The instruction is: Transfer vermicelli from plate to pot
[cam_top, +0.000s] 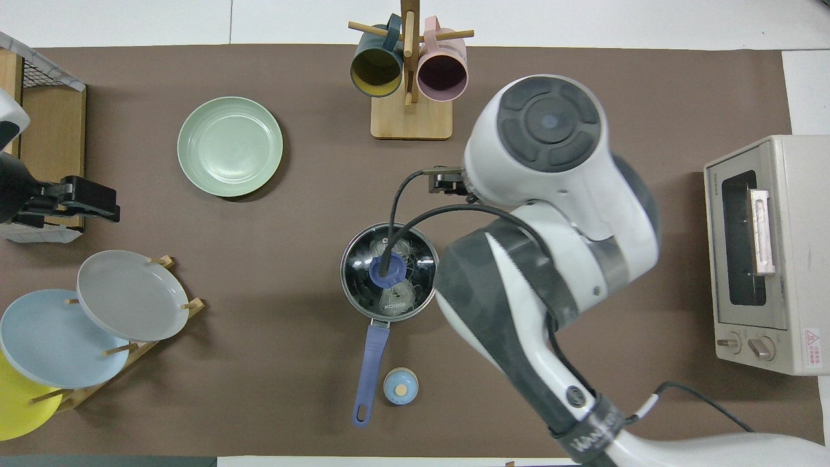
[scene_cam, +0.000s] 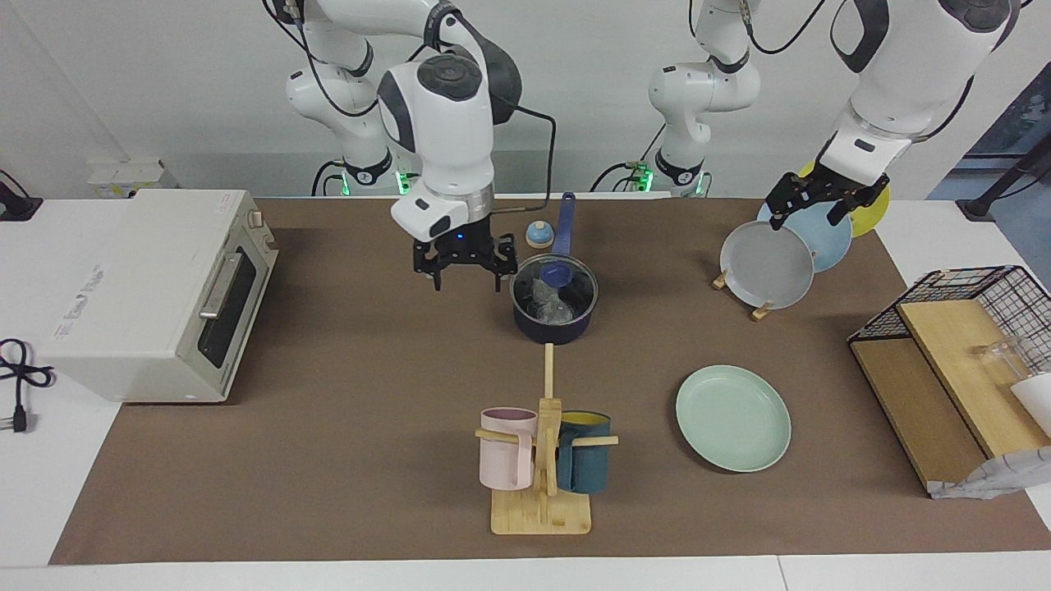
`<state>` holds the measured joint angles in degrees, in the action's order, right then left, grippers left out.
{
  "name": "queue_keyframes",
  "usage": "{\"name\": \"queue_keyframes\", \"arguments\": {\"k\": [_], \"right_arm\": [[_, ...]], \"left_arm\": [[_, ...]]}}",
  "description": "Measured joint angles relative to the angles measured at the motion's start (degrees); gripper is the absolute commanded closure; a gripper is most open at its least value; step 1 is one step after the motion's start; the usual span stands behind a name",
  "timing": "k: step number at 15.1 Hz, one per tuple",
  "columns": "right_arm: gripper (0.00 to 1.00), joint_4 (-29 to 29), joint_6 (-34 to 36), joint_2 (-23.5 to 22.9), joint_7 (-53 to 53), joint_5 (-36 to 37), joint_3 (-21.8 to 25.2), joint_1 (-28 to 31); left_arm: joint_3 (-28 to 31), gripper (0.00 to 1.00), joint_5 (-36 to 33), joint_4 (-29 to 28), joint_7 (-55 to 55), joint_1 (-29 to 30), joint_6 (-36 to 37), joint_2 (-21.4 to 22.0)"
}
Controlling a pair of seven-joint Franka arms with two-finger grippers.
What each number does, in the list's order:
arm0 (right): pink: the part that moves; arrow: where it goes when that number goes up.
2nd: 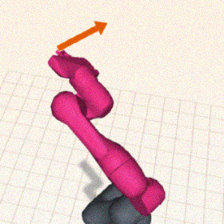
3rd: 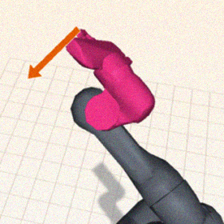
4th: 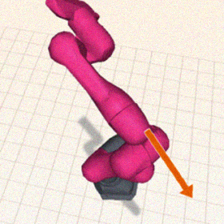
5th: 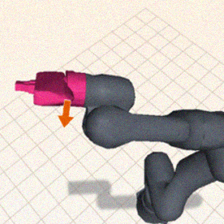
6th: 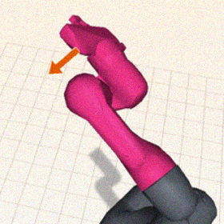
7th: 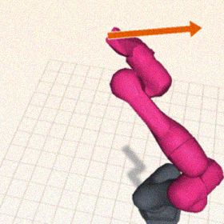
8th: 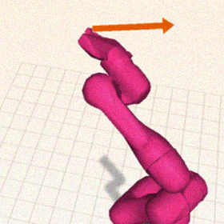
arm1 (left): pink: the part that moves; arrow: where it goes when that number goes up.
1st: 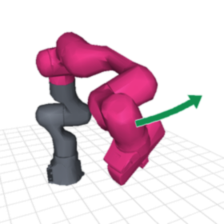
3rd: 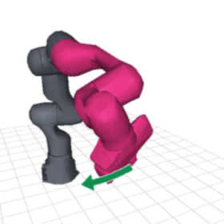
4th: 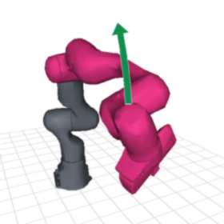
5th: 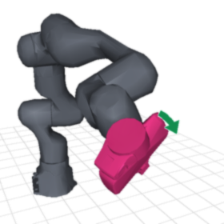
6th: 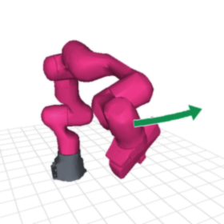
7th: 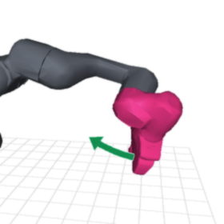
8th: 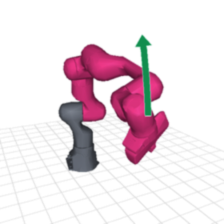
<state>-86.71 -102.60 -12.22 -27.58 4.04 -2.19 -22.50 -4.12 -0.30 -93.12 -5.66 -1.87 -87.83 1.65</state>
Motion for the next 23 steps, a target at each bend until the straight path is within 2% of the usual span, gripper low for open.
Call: {"name": "queue_keyframes", "arguments": {"k": [6, 9, 12, 23], "right_arm": [[0.0, 0.2, 14.2, 9.6, 17.0, -0.1, 0.1, 10.2], [0.0, -0.2, 17.7, 12.4, 26.7, -0.2, 4.6, 12.4], [0.0, -1.9, 17.8, 12.6, 29.2, -0.3, 7.5, 12.4], [0.0, -3.4, 17.8, 12.6, 29.2, -2.7, 7.1, 14.8]], "left_arm": [[0.0, 0.0, 0.0, 0.0, 0.0, 0.0, 0.0, 0.1], [0.0, 0.0, 0.0, 0.0, 0.0, 0.0, 0.0, 0.2], [0.0, 0.0, 0.0, 0.0, 0.0, 0.0, 0.0, 0.2], [0.0, 0.0, 0.0, 0.0, 0.0, 0.0, 0.0, 0.3]]}}
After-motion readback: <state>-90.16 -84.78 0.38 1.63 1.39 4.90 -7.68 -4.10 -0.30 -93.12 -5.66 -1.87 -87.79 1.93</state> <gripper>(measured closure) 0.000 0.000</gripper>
